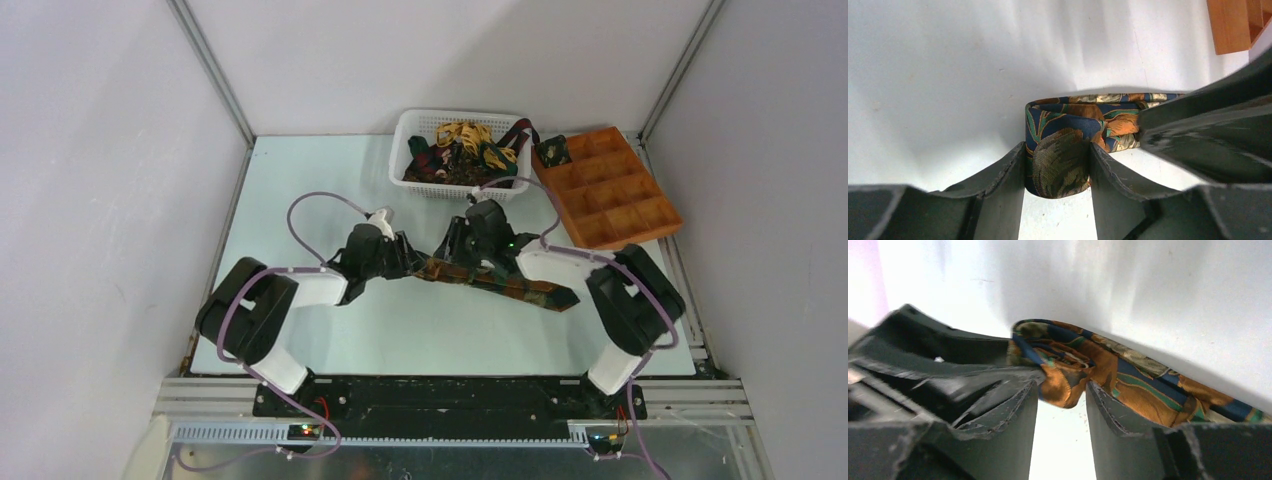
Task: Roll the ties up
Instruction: Roll the tie at the center of the board.
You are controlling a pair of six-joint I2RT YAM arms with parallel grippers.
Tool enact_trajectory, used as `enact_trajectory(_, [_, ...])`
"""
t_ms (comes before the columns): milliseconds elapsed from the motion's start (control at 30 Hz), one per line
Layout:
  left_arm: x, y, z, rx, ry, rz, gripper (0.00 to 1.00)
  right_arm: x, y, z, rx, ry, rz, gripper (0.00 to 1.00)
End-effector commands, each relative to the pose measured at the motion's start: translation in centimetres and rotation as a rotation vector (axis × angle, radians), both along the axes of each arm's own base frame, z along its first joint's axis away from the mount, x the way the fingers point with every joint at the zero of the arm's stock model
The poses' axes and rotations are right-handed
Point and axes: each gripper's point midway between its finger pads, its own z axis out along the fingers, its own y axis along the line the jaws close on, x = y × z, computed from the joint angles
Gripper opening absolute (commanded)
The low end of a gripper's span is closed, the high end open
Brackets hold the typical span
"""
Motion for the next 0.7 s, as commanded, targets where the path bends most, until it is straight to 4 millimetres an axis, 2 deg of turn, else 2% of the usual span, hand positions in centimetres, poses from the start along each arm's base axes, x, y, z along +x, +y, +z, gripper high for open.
enact_trajectory(0, [0.8, 0.1, 1.9, 0.098, -0.064, 0.001, 0.50, 1.4, -1.7, 7.0, 0.056, -0.189, -0.049, 0.44])
enact_trajectory(33, [0.5, 0.3, 1.7, 0.120, -0.051, 0.000, 0.50, 1.3, -2.2, 7.2, 0.052, -0.195, -0.056, 0.44])
enact_trajectory(67, [0.9, 0.2, 2.3, 0.142, -0.074, 0.004, 0.49, 1.3, -2.7, 8.4, 0.062, -0.225, -0.064, 0.45])
enact_trajectory(100, [0.7, 0.4, 2.1, 0.169, -0.061, 0.005, 0.49, 1.1, -3.3, 8.5, 0.055, -0.226, -0.074, 0.45])
enact_trajectory(133, [1.1, 0.4, 2.7, 0.194, -0.084, 0.012, 0.49, 1.1, -3.7, 9.5, 0.061, -0.249, -0.083, 0.45])
enact_trajectory(167, [0.9, 0.8, 2.3, 0.231, -0.069, 0.022, 0.49, 1.0, -4.4, 9.4, 0.053, -0.248, -0.093, 0.45])
enact_trajectory(200, [1.2, 0.7, 2.7, 0.253, -0.085, 0.024, 0.48, 0.9, -4.9, 10.2, 0.059, -0.271, -0.102, 0.45])
enact_trajectory(400, [1.6, 1.9, 2.9, 0.429, -0.088, 0.064, 0.48, 0.8, -8.2, 10.7, 0.037, -0.294, -0.165, 0.46])
enact_trajectory(667, [2.3, 4.3, 3.1, 0.676, -0.089, 0.147, 0.49, 0.7, -9.7, 10.6, 0.036, -0.300, -0.190, 0.46])
